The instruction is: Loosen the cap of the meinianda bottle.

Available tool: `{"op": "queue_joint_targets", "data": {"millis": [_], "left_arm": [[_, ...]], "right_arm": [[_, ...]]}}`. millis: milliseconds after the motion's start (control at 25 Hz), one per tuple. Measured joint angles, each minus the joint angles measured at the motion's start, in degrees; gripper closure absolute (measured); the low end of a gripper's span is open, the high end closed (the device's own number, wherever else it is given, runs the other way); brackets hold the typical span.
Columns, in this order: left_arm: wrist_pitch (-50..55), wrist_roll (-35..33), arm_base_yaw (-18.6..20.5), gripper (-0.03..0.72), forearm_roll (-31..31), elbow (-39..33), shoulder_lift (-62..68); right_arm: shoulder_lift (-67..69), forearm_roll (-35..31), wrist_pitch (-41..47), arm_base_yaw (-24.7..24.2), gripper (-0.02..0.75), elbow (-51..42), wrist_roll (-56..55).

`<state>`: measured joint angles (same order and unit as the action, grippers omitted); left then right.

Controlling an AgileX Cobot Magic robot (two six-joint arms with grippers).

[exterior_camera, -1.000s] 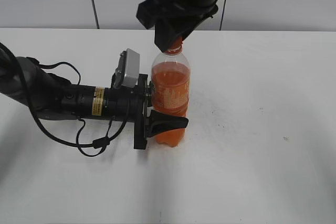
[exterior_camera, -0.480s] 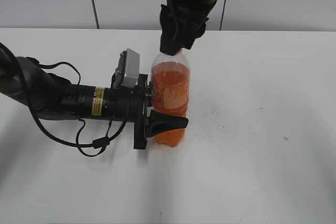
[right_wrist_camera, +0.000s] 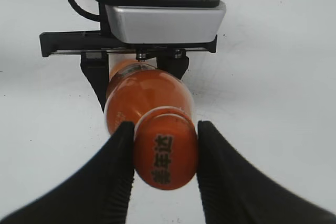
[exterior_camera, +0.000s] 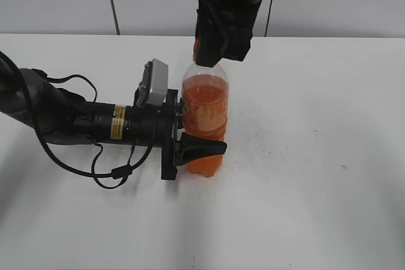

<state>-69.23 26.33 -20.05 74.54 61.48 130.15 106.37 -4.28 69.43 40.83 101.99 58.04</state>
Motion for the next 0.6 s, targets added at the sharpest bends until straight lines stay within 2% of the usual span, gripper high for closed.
{"op": "queue_joint_targets", "data": {"millis": [600], "left_arm": [[0.0, 0.0, 0.0, 0.305, 0.1, 0.0, 0.0]], "right_arm": [[-1.3, -1.1, 0.3, 0.0, 0.465, 1.0, 2.2]]}}
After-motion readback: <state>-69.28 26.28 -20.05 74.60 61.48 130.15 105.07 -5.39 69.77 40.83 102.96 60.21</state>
